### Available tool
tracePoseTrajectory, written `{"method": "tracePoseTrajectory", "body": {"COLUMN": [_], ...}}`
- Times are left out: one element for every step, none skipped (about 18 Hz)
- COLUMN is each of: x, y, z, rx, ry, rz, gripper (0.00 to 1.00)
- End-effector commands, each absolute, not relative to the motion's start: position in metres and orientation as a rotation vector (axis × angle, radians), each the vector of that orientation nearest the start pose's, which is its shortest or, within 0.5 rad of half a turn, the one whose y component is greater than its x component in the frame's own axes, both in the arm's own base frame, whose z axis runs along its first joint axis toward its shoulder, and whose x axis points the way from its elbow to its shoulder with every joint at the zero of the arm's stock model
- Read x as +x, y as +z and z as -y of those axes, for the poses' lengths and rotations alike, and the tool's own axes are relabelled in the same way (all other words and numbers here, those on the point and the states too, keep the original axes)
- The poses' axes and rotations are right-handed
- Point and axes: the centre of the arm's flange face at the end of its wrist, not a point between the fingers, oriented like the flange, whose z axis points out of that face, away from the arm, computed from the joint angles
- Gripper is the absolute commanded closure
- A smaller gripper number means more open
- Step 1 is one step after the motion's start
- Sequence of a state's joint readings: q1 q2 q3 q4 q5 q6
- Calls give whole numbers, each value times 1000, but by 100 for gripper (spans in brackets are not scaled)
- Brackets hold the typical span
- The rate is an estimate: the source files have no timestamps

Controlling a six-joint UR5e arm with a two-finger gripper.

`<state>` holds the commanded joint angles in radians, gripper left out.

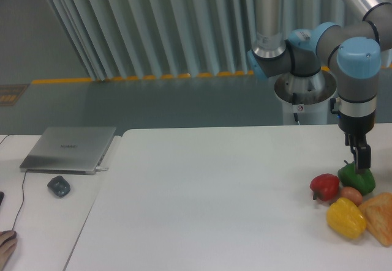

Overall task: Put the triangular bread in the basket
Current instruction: 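Move the gripper down toward the triangular golden bread beside the peppers, then lower the open gripper onto the triangular bread and close on it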

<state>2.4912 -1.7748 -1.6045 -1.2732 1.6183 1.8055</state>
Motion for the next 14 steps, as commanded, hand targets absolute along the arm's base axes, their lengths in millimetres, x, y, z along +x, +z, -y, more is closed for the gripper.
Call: {"method": "tracePoseTrajectory", "body": {"x": [-380, -383, -386, -393, -401, -409, -415, -422, -429, -434, -437, -439, -444, -456], "y": [391, 391, 390, 394, 393, 393, 393, 394, 389, 385, 382, 376, 369, 360], "z": [-450, -453, -455, -461, -468, -473, -478, -482, -488, -492, -493, -494, -493, -490], "rx": [-2871, -2872, -2870, -2867, -2873, -2873, -2864, -2857, -2848, -2843, -2840, -2844, -2846, -2851], "ry": [106, 109, 113, 145, 164, 189, 224, 272, 312, 339, 346, 335, 324, 335], "rz": [-1353, -1351, -1350, -1334, -1312, -1298, -1296, -1284, -1282, -1276, -1277, -1277, -1283, -1270], "gripper": [0, 0, 0, 0, 0, 0, 0, 0, 0, 0, 0, 0, 0, 0]}}
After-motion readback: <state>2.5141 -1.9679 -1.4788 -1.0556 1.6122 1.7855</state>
